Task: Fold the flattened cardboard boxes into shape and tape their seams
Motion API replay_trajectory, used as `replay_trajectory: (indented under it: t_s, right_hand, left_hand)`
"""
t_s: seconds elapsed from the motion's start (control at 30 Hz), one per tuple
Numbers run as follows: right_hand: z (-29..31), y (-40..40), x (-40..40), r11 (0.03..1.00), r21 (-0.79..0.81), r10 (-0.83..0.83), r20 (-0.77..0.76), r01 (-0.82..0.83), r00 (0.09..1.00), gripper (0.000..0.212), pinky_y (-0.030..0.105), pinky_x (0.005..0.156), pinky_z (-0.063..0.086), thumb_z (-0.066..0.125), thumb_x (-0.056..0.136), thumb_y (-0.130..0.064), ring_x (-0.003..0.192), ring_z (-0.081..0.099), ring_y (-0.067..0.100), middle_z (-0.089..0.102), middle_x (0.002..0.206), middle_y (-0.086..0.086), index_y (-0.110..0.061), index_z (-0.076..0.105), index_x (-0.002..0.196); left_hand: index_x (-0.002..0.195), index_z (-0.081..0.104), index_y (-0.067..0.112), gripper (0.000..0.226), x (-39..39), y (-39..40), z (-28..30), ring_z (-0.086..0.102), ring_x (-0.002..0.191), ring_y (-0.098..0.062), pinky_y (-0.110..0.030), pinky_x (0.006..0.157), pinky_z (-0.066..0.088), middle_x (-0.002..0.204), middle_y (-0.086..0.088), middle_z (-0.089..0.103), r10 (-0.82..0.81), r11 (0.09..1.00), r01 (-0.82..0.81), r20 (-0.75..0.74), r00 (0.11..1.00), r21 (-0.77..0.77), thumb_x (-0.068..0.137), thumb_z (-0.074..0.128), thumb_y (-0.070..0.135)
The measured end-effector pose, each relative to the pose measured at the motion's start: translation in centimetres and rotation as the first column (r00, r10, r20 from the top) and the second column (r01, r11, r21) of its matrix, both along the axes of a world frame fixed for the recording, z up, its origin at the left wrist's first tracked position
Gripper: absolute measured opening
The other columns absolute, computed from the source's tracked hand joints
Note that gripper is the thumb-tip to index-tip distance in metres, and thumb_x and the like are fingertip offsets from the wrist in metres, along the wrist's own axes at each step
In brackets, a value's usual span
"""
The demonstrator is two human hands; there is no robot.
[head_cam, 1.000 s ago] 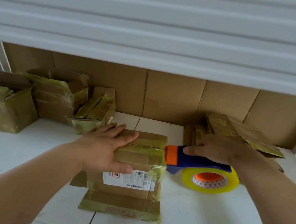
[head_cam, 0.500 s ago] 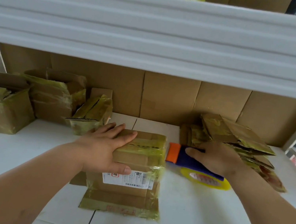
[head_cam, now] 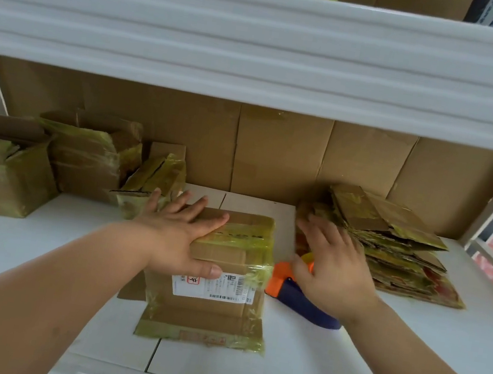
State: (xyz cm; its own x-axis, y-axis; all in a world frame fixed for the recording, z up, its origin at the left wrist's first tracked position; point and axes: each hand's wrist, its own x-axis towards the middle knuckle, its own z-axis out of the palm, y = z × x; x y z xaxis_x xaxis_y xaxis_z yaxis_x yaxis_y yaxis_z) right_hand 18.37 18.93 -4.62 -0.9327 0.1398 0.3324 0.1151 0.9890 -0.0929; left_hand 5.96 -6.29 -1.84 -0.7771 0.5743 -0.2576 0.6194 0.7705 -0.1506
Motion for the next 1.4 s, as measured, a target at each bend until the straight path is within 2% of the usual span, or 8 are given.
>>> replay_trajectory:
  t_s: [0.1, 0.27, 0.37, 0.53, 0.8, 1.0, 1.23, 1.4]
  right_hand:
    - [1.0, -4.0, -1.3, 0.951, -0.184, 0.267, 0.097, -0.247, 0.959, 0.069, 0.033, 0.123, 0.006, 0.028, 0.100, -0.060, 0.150, -0.004, 0.007, -0.005, 0.165, -0.013, -0.029, 0.007, 0.158]
    - [0.1, -5.4, -3.0, 0.947, -0.151, 0.311, 0.221, -0.282, 0.924, 0.072, 0.026, 0.119, 0.000, 0.026, 0.100, -0.061, 0.152, -0.006, 0.011, 0.001, 0.167, -0.003, -0.020, 0.015, 0.159]
    - [0.1, -5.4, -3.1, 0.945, -0.199, 0.303, 0.237, -0.259, 0.923, 0.073, 0.025, 0.118, -0.001, 0.027, 0.099, -0.061, 0.151, -0.010, 0.008, -0.004, 0.167, -0.005, -0.022, 0.013, 0.159]
    - [-0.9, -6.5, -2.7, 0.823, -0.550, 0.252, 0.133, -0.141, 0.959, 0.083, 0.021, 0.114, 0.010, 0.045, 0.098, -0.056, 0.149, -0.012, 0.005, -0.025, 0.161, -0.011, -0.022, 0.001, 0.159]
    - [-0.5, -6.9, -2.6, 0.263, -0.965, 0.236, 0.041, -0.023, 0.971, 0.089, 0.033, 0.119, 0.027, 0.064, 0.095, -0.028, 0.151, 0.013, 0.014, -0.014, 0.163, -0.016, -0.030, 0.001, 0.158]
    - [1.1, -4.7, -2.7, 0.416, -0.909, 0.206, 0.095, 0.001, 0.974, 0.080, 0.031, 0.108, 0.032, 0.076, 0.085, -0.022, 0.139, 0.034, 0.019, 0.025, 0.157, -0.007, -0.032, 0.031, 0.150]
    - [0.5, -4.9, -3.2, 0.395, -0.918, 0.276, 0.074, -0.043, 0.958, 0.091, 0.029, 0.100, 0.046, 0.077, 0.059, -0.042, 0.122, 0.049, 0.018, 0.041, 0.134, -0.005, -0.030, 0.040, 0.141]
    - [0.9, -3.8, -2.8, 0.429, -0.901, 0.369, 0.115, -0.059, 0.922, 0.089, 0.031, 0.098, 0.052, 0.083, 0.057, -0.039, 0.113, 0.061, 0.016, 0.056, 0.128, -0.005, -0.033, 0.041, 0.136]
  left_hand:
    - [0.129, -0.032, 0.063, 0.097, 0.1, -0.3, 0.1, -0.033, 0.145, -0.020, -0.058, 0.117, -0.015, 0.158, 0.010, -0.033, -0.002, 1.000, 0.000, 0.041, 0.999, 0.030, 0.056, 0.019, 0.100]
    - [0.151, 0.006, 0.053, 0.077, 0.4, -1.0, -0.3, -0.019, 0.150, -0.015, -0.051, 0.122, -0.003, 0.162, 0.018, -0.015, 0.089, 0.899, -0.147, 0.156, 0.984, 0.413, 0.081, 0.010, 0.085]
    - [0.154, 0.010, 0.049, 0.063, -0.2, -1.9, -1.4, 0.024, 0.148, -0.029, -0.052, 0.120, 0.025, 0.166, 0.007, 0.008, 0.262, 0.470, -0.557, 0.495, 0.829, 0.684, 0.101, 0.045, 0.047]
    - [0.156, 0.014, 0.043, 0.076, -0.6, -2.8, -1.9, 0.069, 0.101, -0.032, -0.051, 0.083, 0.059, 0.146, -0.010, 0.048, 0.050, -0.029, -0.849, 0.849, 0.526, 0.528, 0.098, 0.060, 0.024]
    - [0.130, 0.056, 0.009, 0.034, -0.2, -3.0, -1.7, 0.070, 0.100, -0.039, -0.051, 0.089, 0.056, 0.115, -0.025, 0.069, -0.002, -0.157, -0.896, 0.907, 0.421, 0.416, 0.097, 0.051, 0.009]
    - [0.114, 0.063, 0.012, 0.018, 0.9, -3.8, -1.5, 0.071, 0.090, -0.029, -0.038, 0.072, 0.055, 0.096, -0.014, 0.075, 0.040, -0.121, -0.866, 0.874, 0.485, 0.486, 0.100, 0.052, 0.011]
    - [0.139, 0.054, 0.023, 0.047, -0.4, -5.1, -1.0, 0.064, 0.090, -0.015, -0.032, 0.082, 0.051, 0.106, 0.001, 0.066, 0.243, 0.026, -0.734, 0.708, 0.663, 0.678, 0.094, 0.067, 0.020]
    - [0.111, 0.070, 0.021, 0.029, -0.9, -4.7, -1.4, 0.063, 0.098, -0.018, -0.034, 0.089, 0.052, 0.105, 0.003, 0.068, 0.373, 0.017, -0.586, 0.539, 0.755, 0.810, 0.084, 0.079, 0.028]
